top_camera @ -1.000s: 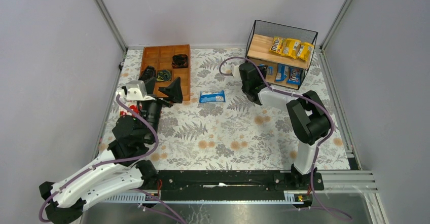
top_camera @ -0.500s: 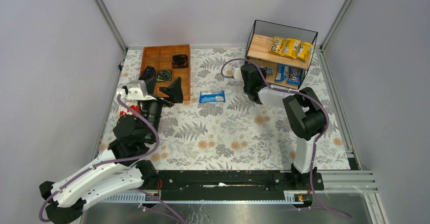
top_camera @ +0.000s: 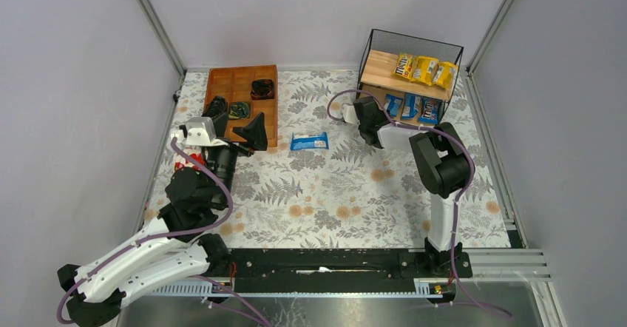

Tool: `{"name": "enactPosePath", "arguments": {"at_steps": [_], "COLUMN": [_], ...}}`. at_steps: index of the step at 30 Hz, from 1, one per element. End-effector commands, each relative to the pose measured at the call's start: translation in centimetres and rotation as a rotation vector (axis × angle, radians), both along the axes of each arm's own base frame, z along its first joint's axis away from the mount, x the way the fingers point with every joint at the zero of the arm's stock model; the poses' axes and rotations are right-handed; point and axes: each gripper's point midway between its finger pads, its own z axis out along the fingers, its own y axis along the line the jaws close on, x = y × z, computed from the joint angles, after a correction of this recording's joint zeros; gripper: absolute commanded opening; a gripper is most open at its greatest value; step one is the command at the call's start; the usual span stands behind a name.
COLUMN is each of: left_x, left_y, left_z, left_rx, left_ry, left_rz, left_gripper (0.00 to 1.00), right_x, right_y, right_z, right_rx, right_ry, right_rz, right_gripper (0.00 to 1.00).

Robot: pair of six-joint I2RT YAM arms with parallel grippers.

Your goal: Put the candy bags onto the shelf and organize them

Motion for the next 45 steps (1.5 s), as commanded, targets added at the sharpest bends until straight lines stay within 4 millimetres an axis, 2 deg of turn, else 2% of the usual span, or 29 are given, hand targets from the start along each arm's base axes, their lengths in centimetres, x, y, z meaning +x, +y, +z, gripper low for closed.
{"name": "enactPosePath", "arguments": {"at_steps": [1, 8, 22, 27, 30, 36, 40, 43, 45], "left_x": [-0.1, -0.1, 0.2, 0.3, 0.3, 0.3, 0.2, 0.1, 0.0], "left_y": [0.1, 0.1, -0.5, -0.6, -0.7, -0.7, -0.9, -0.8, -0.7], "left_z": [1.0, 1.0, 0.6, 0.5, 0.4, 0.5, 0.5, 0.7, 0.8], "left_rx": [-0.021, -0.018, -0.005, -0.002, 0.002, -0.002, -0.008, -0.014, -0.019], "left_ry": [-0.027, -0.026, -0.016, -0.014, -0.011, -0.011, -0.011, -0.013, -0.016], "left_rz": [-0.003, -0.003, -0.011, -0.01, -0.01, -0.015, -0.027, -0.032, -0.033], "left_gripper": [0.99, 0.99, 0.99, 0.99, 0.99, 0.99, 0.99, 0.99, 0.99], "right_x": [1.5, 2.7, 3.5, 3.7, 3.9, 3.1, 1.3, -0.5, -2.2], "right_y": [0.0, -0.4, -1.4, -1.8, -1.9, -1.3, -0.7, 0.4, 1.9], "right_z": [0.4, -0.5, -2.4, -2.4, -2.3, -1.0, 0.5, 1.9, 2.5], "right_rx": [0.067, 0.094, 0.091, 0.086, 0.093, 0.166, 0.224, 0.267, 0.298], "right_ry": [-0.026, -0.028, 0.017, 0.018, 0.02, 0.006, -0.03, -0.052, -0.053], "right_rz": [-0.036, -0.041, 0.025, 0.029, 0.015, -0.007, -0.023, -0.036, -0.054], "right_gripper": [0.0, 0.0, 0.0, 0.01, 0.17, 0.35, 0.52, 0.58, 0.61]}}
